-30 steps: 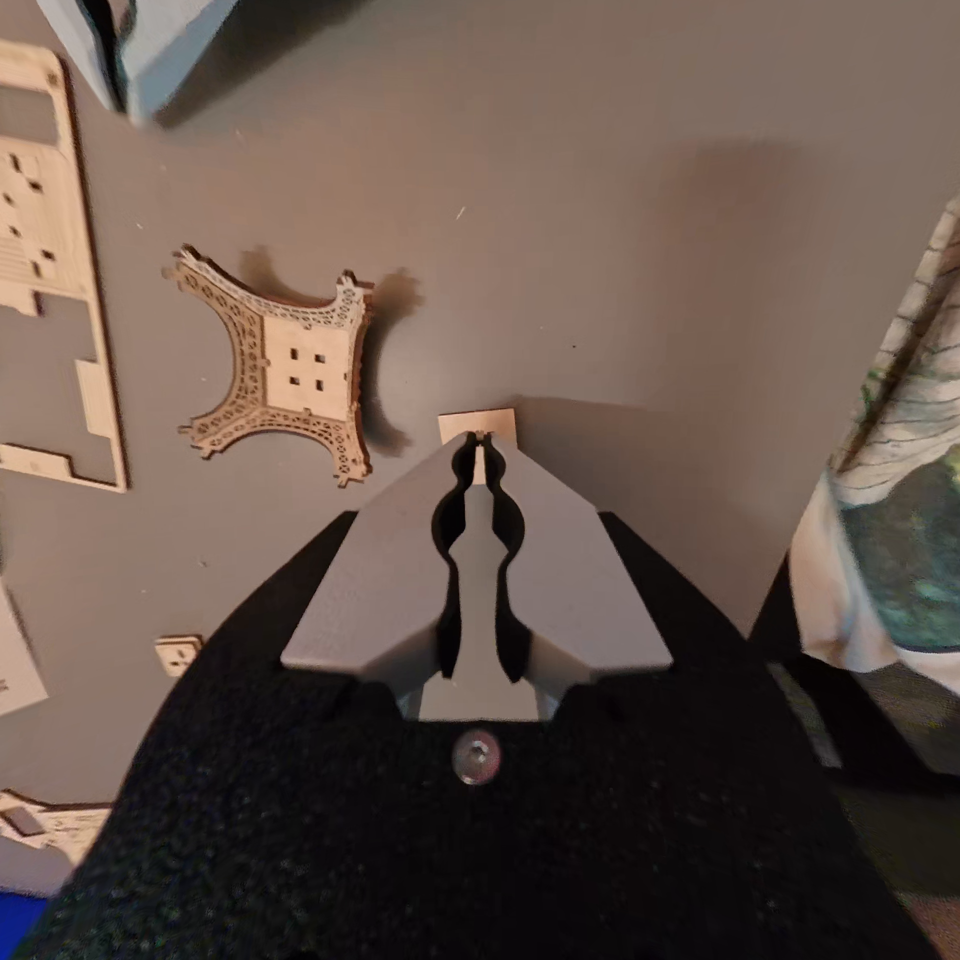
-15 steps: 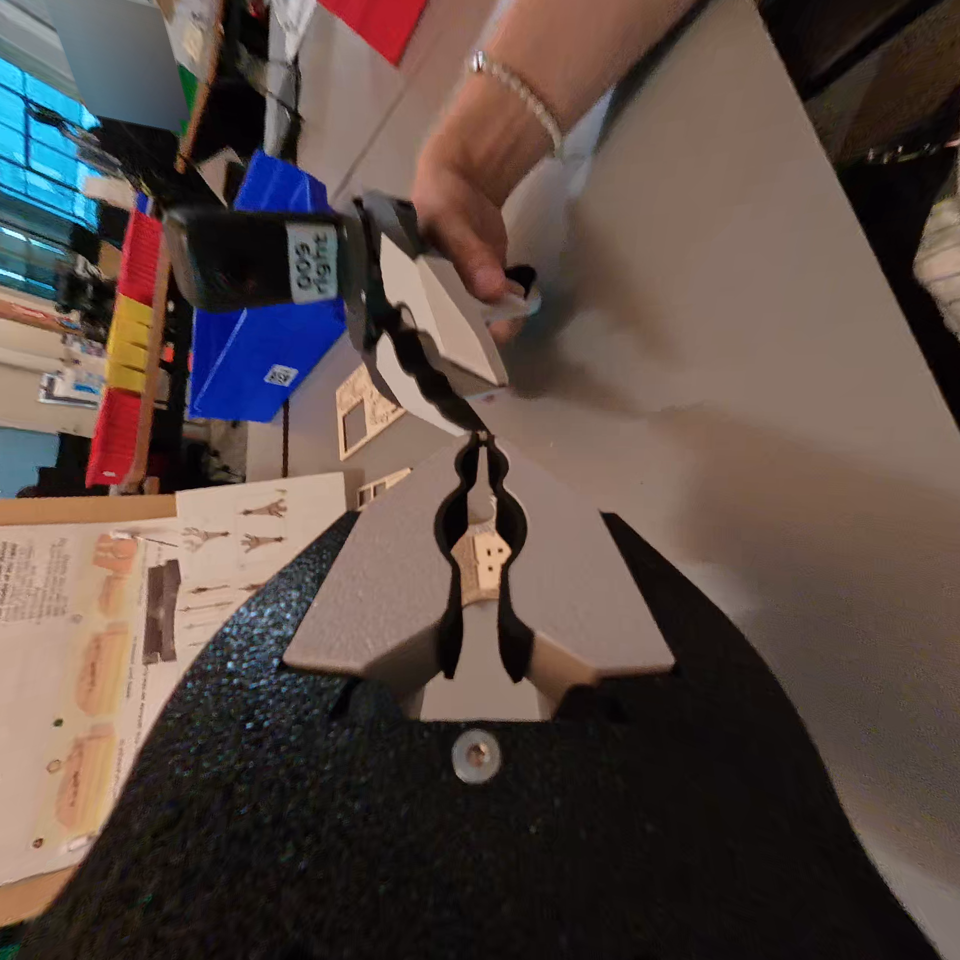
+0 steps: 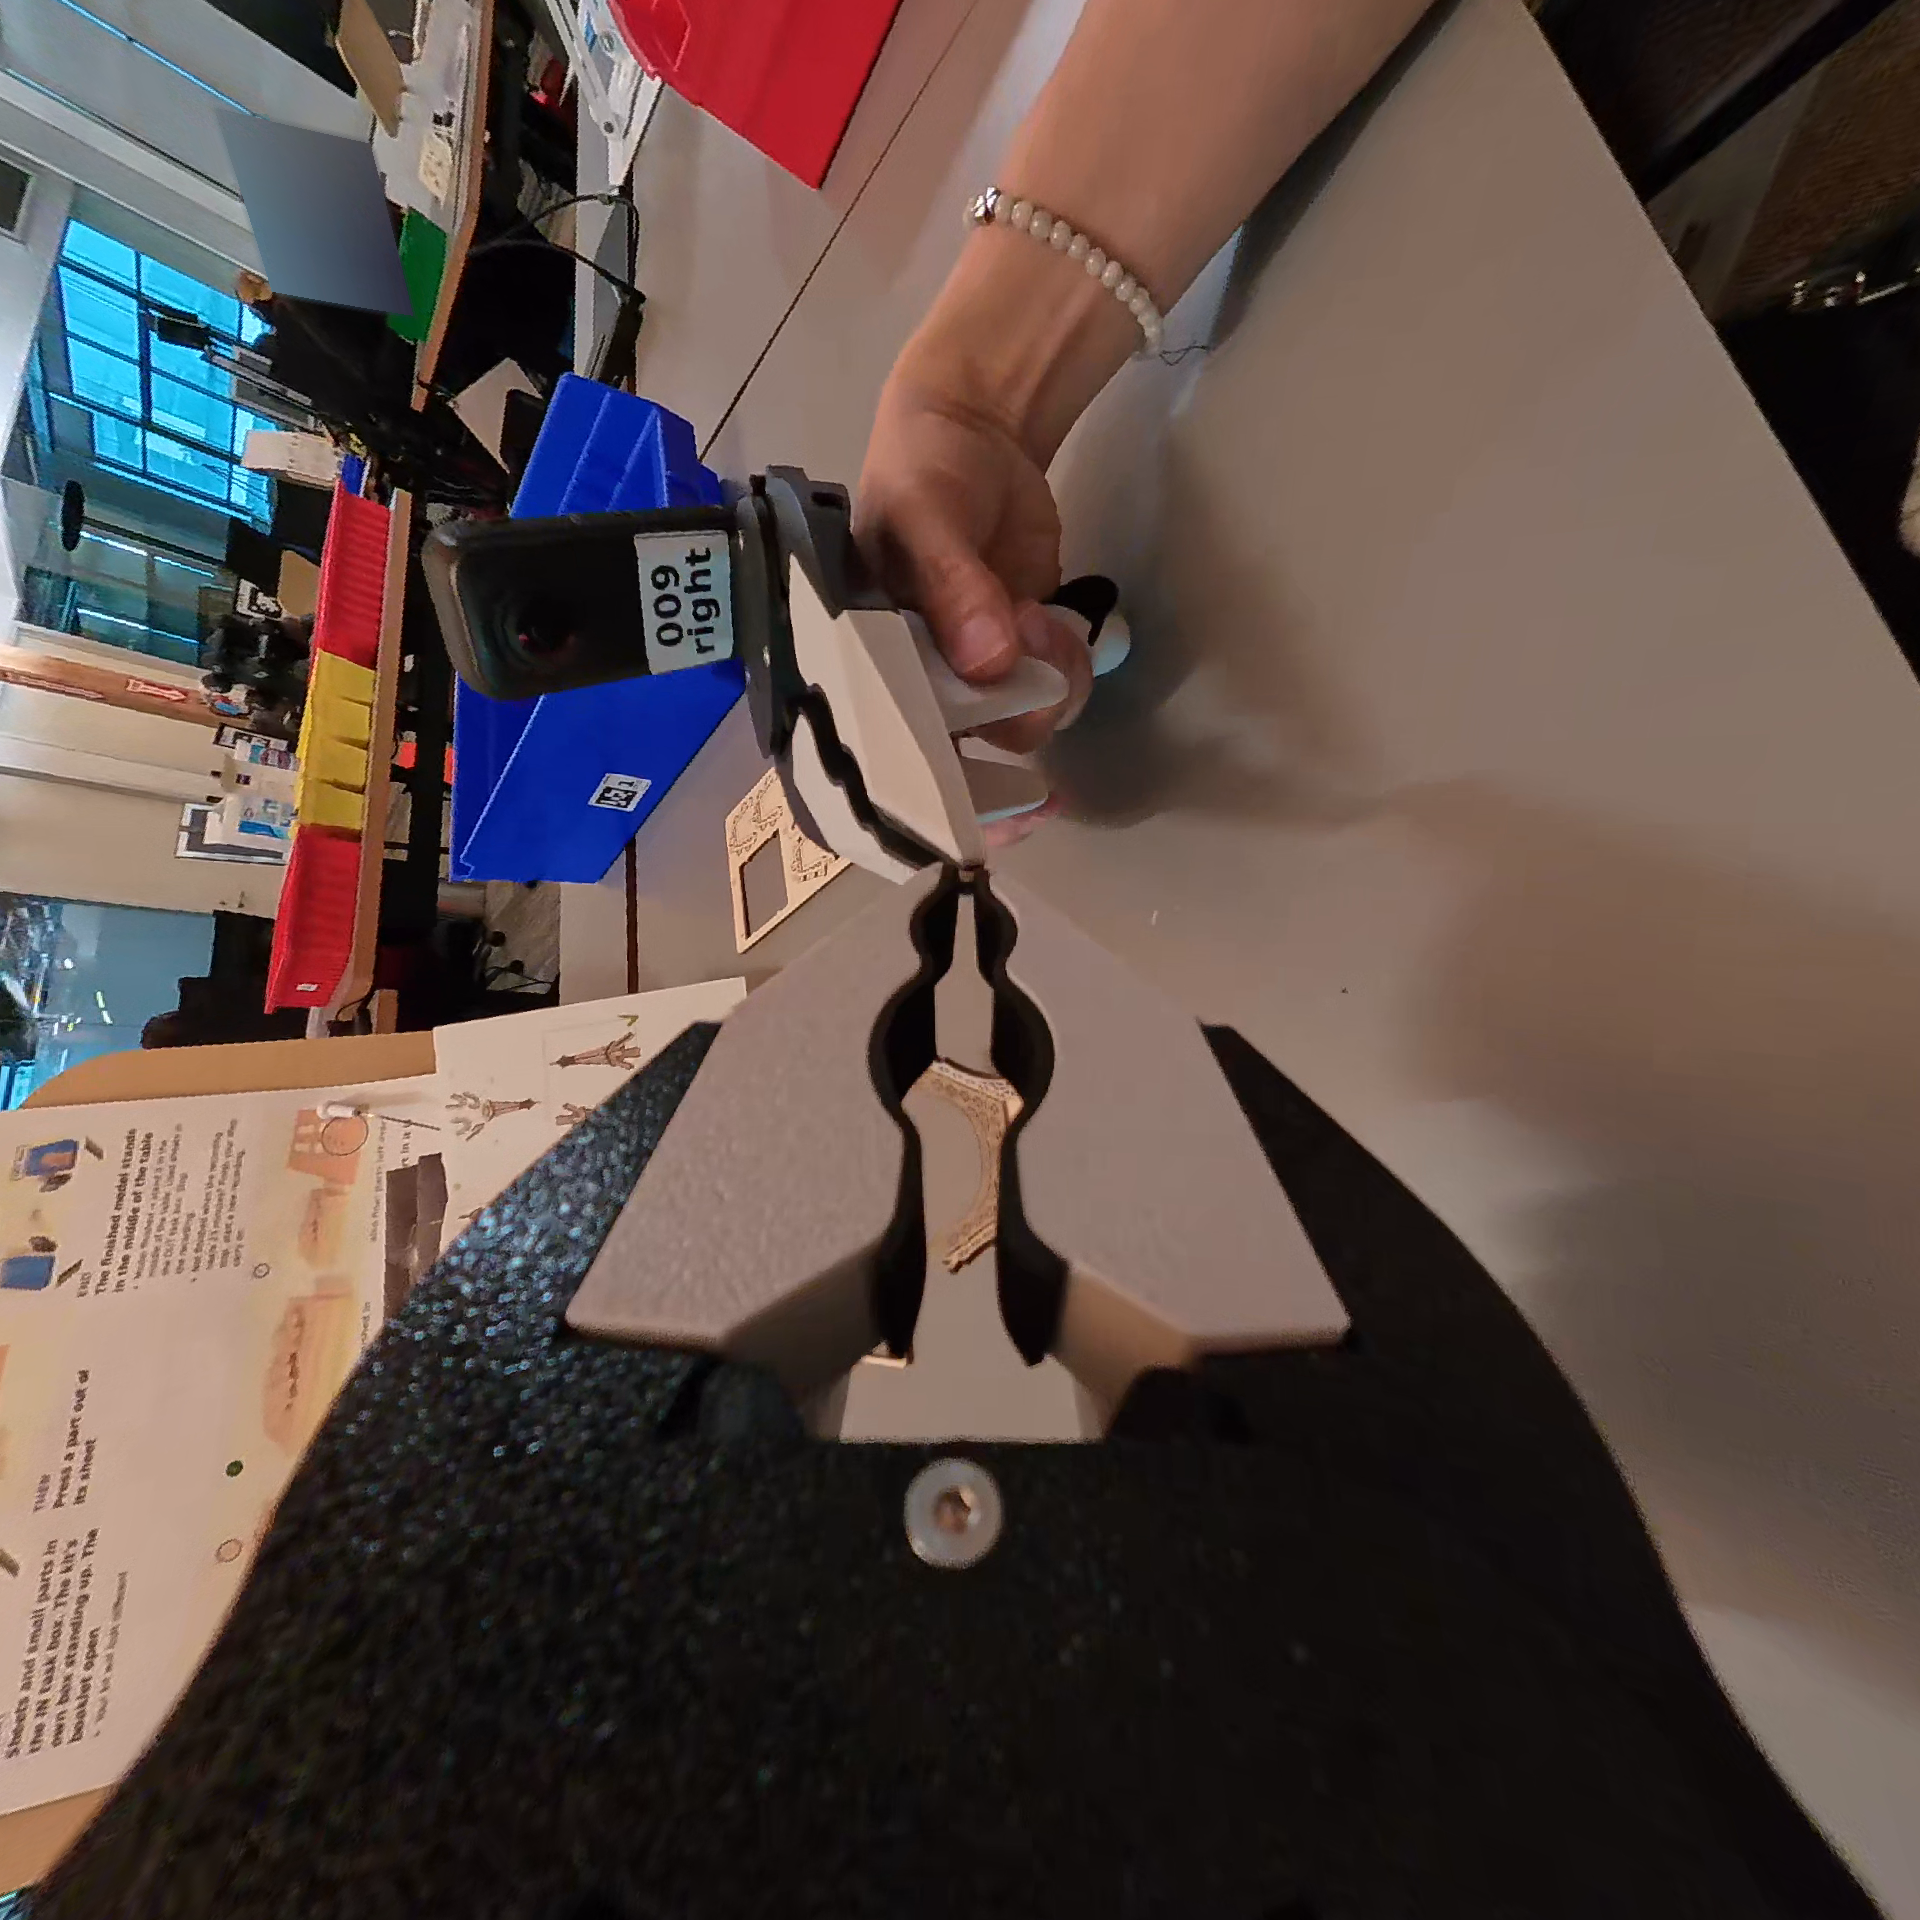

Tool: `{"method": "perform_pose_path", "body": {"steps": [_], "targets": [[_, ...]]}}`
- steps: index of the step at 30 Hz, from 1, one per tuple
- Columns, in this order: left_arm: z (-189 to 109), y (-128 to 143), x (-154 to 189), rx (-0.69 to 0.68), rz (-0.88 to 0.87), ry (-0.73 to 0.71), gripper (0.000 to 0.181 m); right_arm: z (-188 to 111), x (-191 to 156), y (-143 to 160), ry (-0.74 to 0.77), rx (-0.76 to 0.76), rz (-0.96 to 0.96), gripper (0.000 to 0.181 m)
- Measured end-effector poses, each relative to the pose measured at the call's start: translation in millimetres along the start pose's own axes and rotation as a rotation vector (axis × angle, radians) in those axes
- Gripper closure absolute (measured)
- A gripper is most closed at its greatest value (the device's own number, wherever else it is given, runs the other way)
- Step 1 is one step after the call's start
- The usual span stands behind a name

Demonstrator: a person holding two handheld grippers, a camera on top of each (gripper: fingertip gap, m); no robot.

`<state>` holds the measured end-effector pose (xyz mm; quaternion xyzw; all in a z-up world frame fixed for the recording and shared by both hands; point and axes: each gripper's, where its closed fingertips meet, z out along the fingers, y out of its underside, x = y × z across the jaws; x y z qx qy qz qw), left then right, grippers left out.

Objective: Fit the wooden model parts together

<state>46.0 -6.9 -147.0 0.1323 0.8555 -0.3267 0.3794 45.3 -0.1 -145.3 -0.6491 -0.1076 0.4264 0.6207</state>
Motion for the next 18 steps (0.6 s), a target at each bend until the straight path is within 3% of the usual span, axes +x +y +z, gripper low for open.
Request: {"method": "perform_pose_path", "body": {"steps": [9, 14, 18], "targets": [[-2.5, 12.3, -8.1, -0.009, -0.162, -0.045, 0.174, -0.7, 12.9, -7.9, 0.115, 0.020, -0.148, 0.180], [-8.6, 20.1, -13.4, 0.045, -0.601, 0.022, 0.166, -0.4, 23.3, -13.5, 0.249, 0.023, -0.346, 0.180], [-13.0, 21.0, -20.0, 0.119, -0.845, 0.054, 0.180, 2.0, 22.3, -22.5, 0.324, 0.053, -0.508, 0.180]]}}
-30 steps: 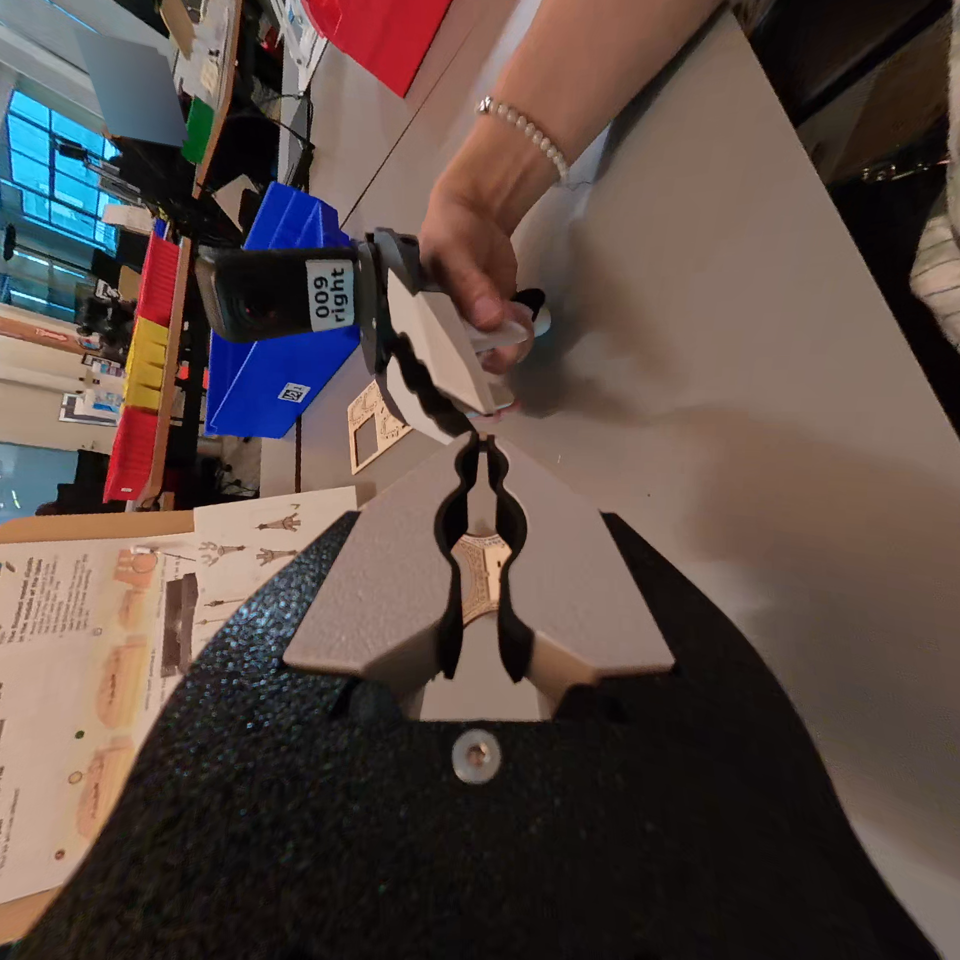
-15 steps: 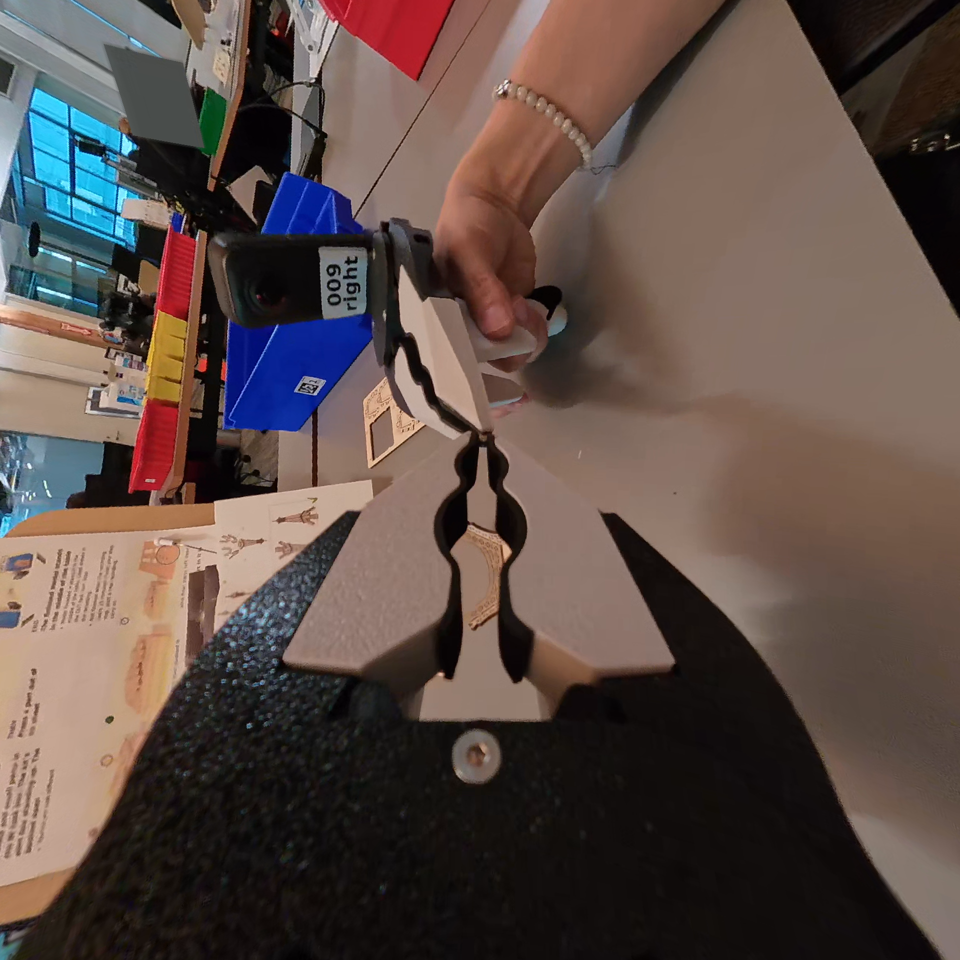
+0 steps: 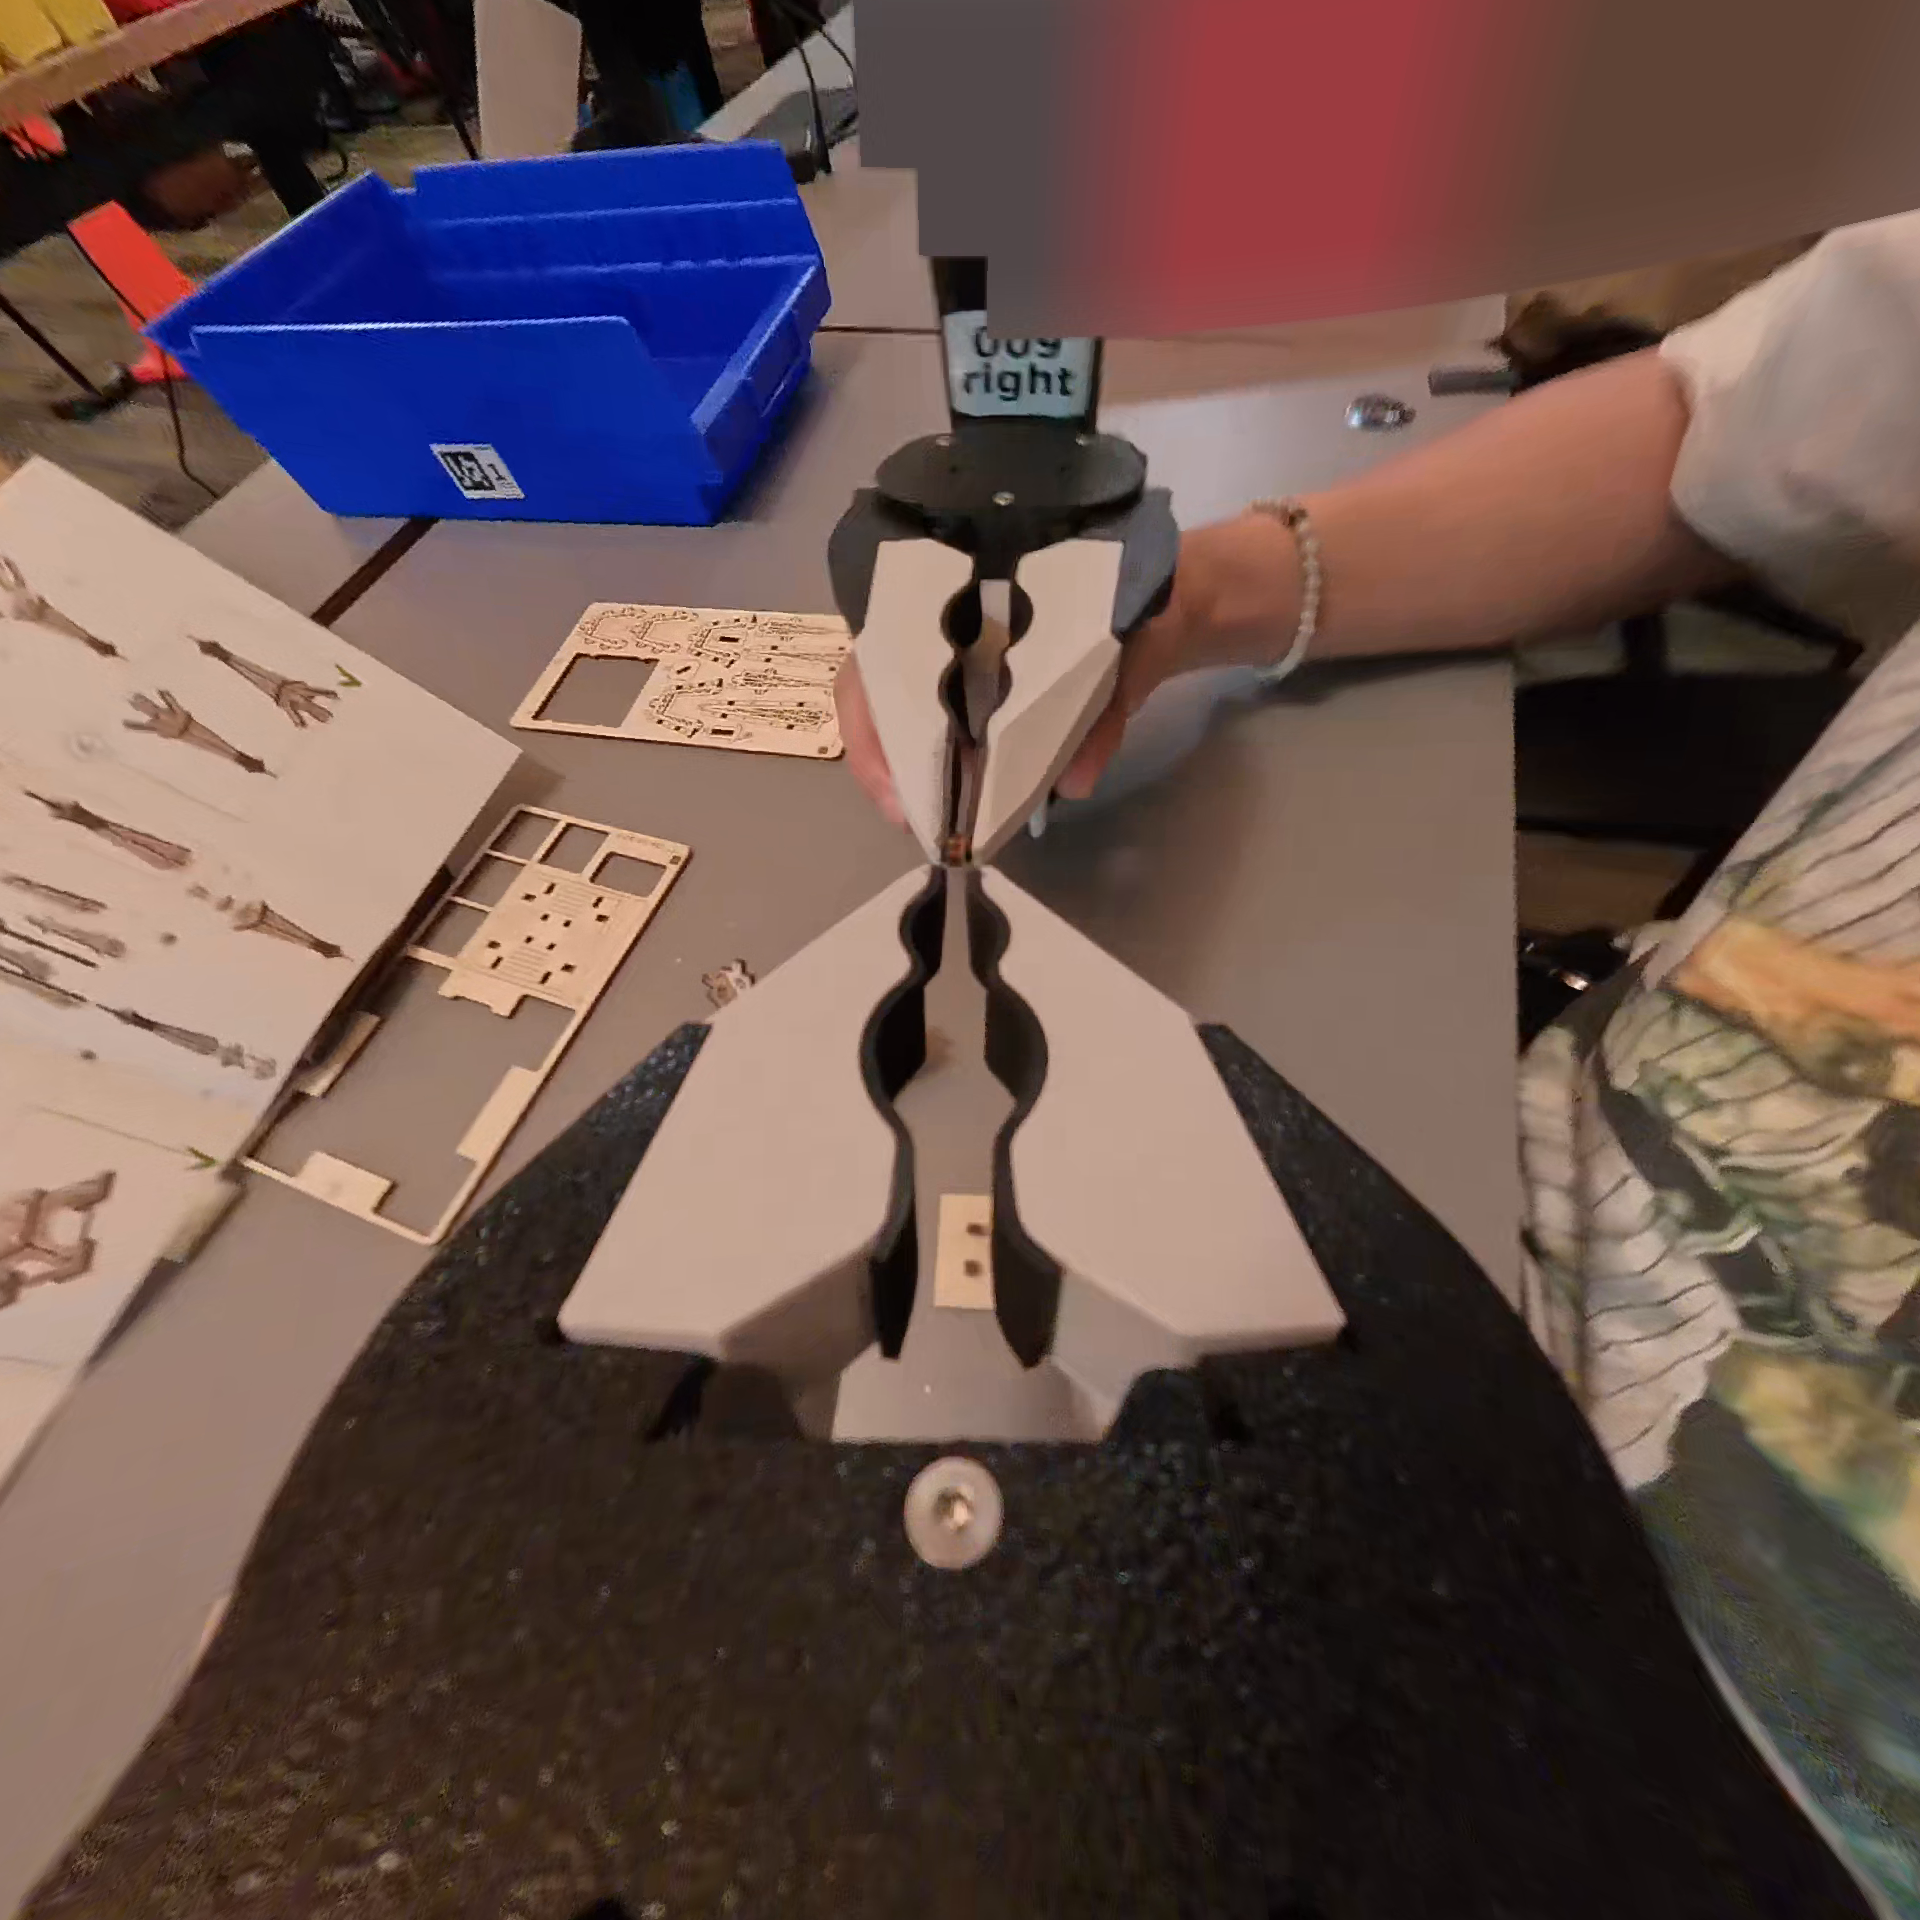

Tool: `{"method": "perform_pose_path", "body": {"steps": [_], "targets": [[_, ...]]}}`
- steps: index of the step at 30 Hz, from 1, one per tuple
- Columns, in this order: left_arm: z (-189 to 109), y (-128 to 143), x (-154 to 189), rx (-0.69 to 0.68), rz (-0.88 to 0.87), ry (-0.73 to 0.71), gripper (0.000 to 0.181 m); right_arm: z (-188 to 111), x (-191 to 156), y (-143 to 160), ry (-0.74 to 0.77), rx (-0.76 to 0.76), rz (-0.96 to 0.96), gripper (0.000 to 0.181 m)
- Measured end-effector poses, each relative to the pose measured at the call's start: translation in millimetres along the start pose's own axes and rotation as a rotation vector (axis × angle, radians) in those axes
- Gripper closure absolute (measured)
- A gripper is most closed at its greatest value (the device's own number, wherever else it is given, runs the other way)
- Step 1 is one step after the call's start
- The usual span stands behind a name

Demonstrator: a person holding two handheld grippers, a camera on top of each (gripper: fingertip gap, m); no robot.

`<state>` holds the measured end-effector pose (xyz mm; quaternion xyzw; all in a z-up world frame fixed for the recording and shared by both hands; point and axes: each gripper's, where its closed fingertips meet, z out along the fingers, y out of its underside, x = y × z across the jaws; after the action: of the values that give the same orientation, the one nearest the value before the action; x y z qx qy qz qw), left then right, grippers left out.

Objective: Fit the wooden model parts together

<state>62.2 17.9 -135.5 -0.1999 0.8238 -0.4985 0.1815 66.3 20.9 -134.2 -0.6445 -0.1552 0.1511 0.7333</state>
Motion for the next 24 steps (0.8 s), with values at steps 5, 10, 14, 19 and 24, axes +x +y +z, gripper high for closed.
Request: {"method": "perform_pose_path", "body": {"steps": [5, 10, 14, 19, 24], "targets": [[-2.5, -0.3, -1.9, 0.014, -0.125, 0.028, 0.181, 3.8, -0.7, -3.8, 0.057, -0.007, -0.140, 0.181], [-0.9, -1.4, 2.3, 0.026, -0.106, 0.051, 0.180, 5.8, -3.7, -6.2, 0.044, 0.018, -0.122, 0.180], [0.9, -2.2, 3.1, 0.019, -0.079, 0.044, 0.179, 6.3, -5.0, -4.8, 0.033, 0.016, -0.111, 0.180], [1.5, -1.2, 1.7, -0.004, -0.023, 0.022, 0.181, 6.0, -5.1, -4.4, 0.027, 0.016, -0.092, 0.180], [2.4, 1.7, 0.2, -0.028, -0.018, 0.007, 0.181, 6.8, -4.4, -1.0, 0.026, 0.004, -0.077, 0.180]]}}
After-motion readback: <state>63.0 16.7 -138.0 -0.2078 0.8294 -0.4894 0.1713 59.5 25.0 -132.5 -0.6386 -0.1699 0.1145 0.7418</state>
